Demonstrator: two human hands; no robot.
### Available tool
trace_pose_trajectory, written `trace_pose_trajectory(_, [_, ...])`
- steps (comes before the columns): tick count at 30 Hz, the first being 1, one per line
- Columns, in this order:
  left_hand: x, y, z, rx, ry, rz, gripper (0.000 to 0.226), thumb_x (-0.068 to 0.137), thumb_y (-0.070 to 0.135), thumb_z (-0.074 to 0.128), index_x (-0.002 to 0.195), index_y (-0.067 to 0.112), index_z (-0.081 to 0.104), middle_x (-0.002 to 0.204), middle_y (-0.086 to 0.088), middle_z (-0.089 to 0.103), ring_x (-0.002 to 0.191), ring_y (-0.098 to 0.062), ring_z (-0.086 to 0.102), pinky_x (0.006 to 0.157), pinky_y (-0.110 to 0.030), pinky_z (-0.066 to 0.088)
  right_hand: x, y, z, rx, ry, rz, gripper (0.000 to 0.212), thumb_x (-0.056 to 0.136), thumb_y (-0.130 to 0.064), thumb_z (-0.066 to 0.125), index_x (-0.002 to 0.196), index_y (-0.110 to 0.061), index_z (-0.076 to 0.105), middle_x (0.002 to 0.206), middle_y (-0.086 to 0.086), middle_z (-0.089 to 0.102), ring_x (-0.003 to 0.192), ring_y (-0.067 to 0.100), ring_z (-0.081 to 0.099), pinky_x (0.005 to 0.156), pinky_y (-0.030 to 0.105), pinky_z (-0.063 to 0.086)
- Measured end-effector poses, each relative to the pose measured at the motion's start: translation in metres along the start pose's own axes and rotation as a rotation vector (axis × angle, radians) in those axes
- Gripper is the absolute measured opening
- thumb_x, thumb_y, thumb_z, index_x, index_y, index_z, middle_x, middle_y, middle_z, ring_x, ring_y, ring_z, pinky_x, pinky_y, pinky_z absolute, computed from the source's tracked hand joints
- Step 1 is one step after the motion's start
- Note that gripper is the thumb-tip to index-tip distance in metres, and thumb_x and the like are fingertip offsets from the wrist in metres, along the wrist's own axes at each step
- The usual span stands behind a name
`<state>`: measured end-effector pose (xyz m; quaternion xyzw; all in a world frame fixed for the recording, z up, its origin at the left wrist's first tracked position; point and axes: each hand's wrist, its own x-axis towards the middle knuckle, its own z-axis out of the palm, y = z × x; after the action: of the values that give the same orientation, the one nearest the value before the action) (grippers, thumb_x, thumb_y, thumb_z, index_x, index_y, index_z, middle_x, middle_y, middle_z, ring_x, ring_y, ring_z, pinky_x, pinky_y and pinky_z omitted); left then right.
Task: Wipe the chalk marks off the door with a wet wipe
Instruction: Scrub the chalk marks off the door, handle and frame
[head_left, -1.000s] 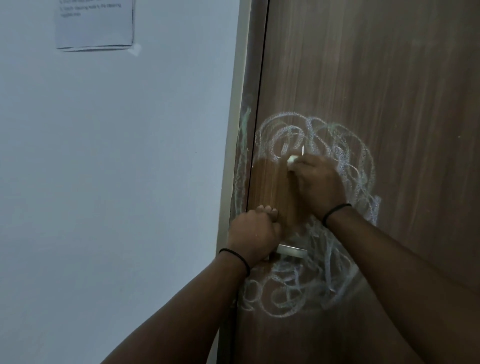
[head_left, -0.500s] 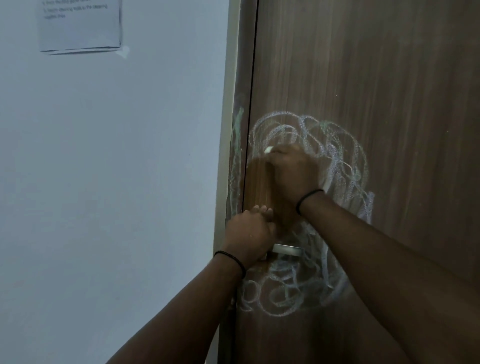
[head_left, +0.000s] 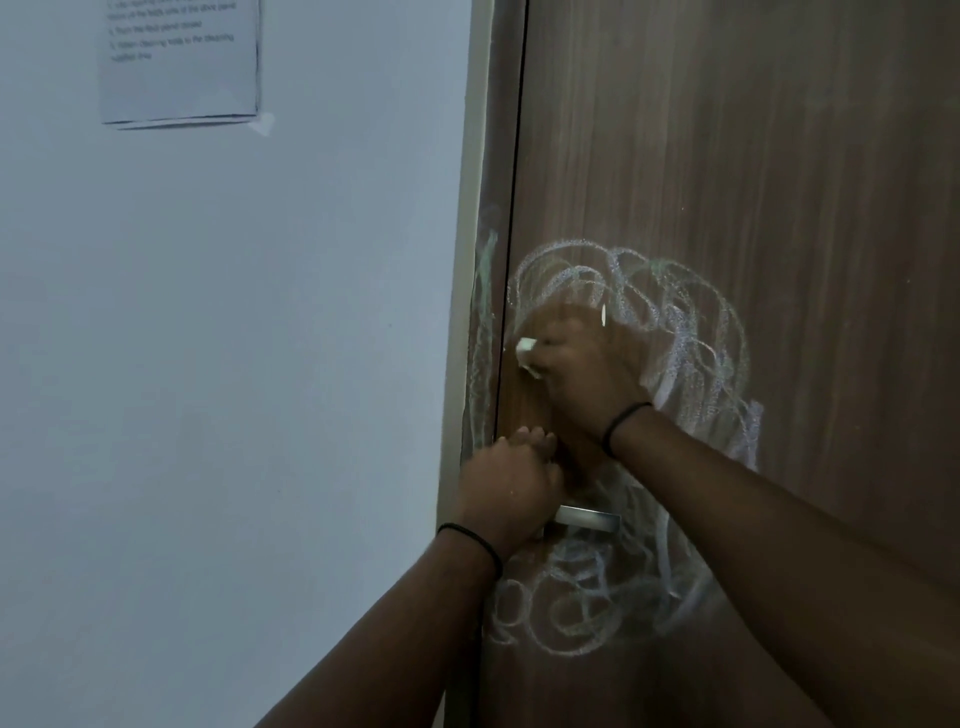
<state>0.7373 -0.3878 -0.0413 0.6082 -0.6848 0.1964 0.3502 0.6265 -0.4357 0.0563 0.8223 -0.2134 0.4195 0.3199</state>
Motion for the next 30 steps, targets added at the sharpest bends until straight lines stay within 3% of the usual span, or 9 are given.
trace_pose_trajectory(5, [-0.002, -0.008, 0.006, -0.032, 0.004, 0.044, 0.044, 0.097, 0.028, 0.04, 0.139, 0.022, 0.051, 0.145, 0.001, 0.05, 0.135, -0.017, 0.044, 0.111, -0.034, 0.035, 0.038, 0.012, -0.001, 0.004, 0.086, 0.192, 0.021, 0.083, 0.006, 0.062, 0.082, -0.008, 0.078, 0.081, 0.01, 0.07, 0.084, 0.028, 0.059, 0.077, 0.035, 0.043])
trace_pose_trajectory(10, [-0.005, -0.01, 0.006, -0.046, -0.01, 0.058, 0.048, 0.097, 0.027, 0.039, 0.145, 0.023, 0.044, 0.15, 0.003, 0.043, 0.14, -0.015, 0.036, 0.113, -0.033, 0.031, 0.02, -0.012, 0.012, 0.028, -0.115, 0.001, 0.017, 0.09, -0.004, 0.062, 0.095, -0.007, 0.078, 0.09, 0.012, 0.068, 0.094, 0.03, 0.056, 0.078, 0.043, 0.046])
trace_pose_trajectory(15, [-0.006, -0.014, 0.007, -0.06, -0.027, 0.054, 0.049, 0.097, 0.028, 0.039, 0.146, 0.025, 0.042, 0.153, 0.005, 0.038, 0.143, -0.012, 0.031, 0.115, -0.031, 0.028, 0.033, 0.005, 0.01, 0.024, 0.109, 0.156, 0.017, 0.085, 0.001, 0.064, 0.089, -0.008, 0.078, 0.093, 0.012, 0.068, 0.089, 0.031, 0.059, 0.069, 0.029, 0.04])
trace_pose_trajectory(17, [-0.005, -0.014, 0.008, -0.065, -0.02, 0.052, 0.048, 0.097, 0.027, 0.039, 0.145, 0.024, 0.043, 0.153, 0.004, 0.039, 0.142, -0.013, 0.032, 0.115, -0.031, 0.029, 0.041, -0.006, 0.019, 0.015, 0.062, 0.129, 0.021, 0.085, 0.005, 0.059, 0.09, -0.006, 0.076, 0.091, 0.013, 0.066, 0.088, 0.031, 0.058, 0.068, 0.031, 0.041])
trace_pose_trajectory(20, [-0.006, -0.012, 0.006, -0.09, 0.002, 0.023, 0.047, 0.097, 0.026, 0.04, 0.143, 0.024, 0.046, 0.151, 0.002, 0.042, 0.14, -0.015, 0.037, 0.113, -0.031, 0.031, 0.019, -0.013, 0.025, -0.004, -0.076, 0.027, 0.02, 0.095, -0.006, 0.057, 0.104, -0.007, 0.074, 0.098, 0.012, 0.065, 0.095, 0.029, 0.055, 0.076, 0.041, 0.049])
trace_pose_trajectory(24, [-0.004, -0.011, 0.008, -0.069, 0.008, 0.031, 0.044, 0.097, 0.026, 0.038, 0.14, 0.025, 0.05, 0.148, 0.003, 0.047, 0.138, -0.013, 0.04, 0.113, -0.03, 0.032, -0.005, 0.025, 0.0, -0.06, 0.18, 0.132, 0.016, 0.093, -0.009, 0.061, 0.099, -0.005, 0.075, 0.098, 0.013, 0.07, 0.092, 0.032, 0.061, 0.072, 0.042, 0.054])
trace_pose_trajectory(27, [0.0, -0.009, 0.009, -0.046, 0.038, 0.01, 0.042, 0.096, 0.028, 0.039, 0.135, 0.026, 0.056, 0.142, 0.003, 0.053, 0.132, -0.014, 0.048, 0.106, -0.031, 0.039, 0.0, 0.033, -0.006, -0.201, 0.149, 0.095, 0.022, 0.093, -0.003, 0.061, 0.113, 0.001, 0.069, 0.115, 0.018, 0.068, 0.11, 0.035, 0.062, 0.088, 0.044, 0.055])
trace_pose_trajectory(30, [0.0, -0.007, 0.01, -0.022, 0.049, -0.008, 0.045, 0.093, 0.032, 0.036, 0.132, 0.028, 0.058, 0.14, 0.004, 0.055, 0.129, -0.014, 0.051, 0.102, -0.031, 0.043, -0.02, 0.021, 0.009, -0.256, -0.061, -0.04, 0.041, 0.096, 0.002, 0.051, 0.136, 0.003, 0.051, 0.146, 0.019, 0.048, 0.138, 0.034, 0.042, 0.112, 0.043, 0.039])
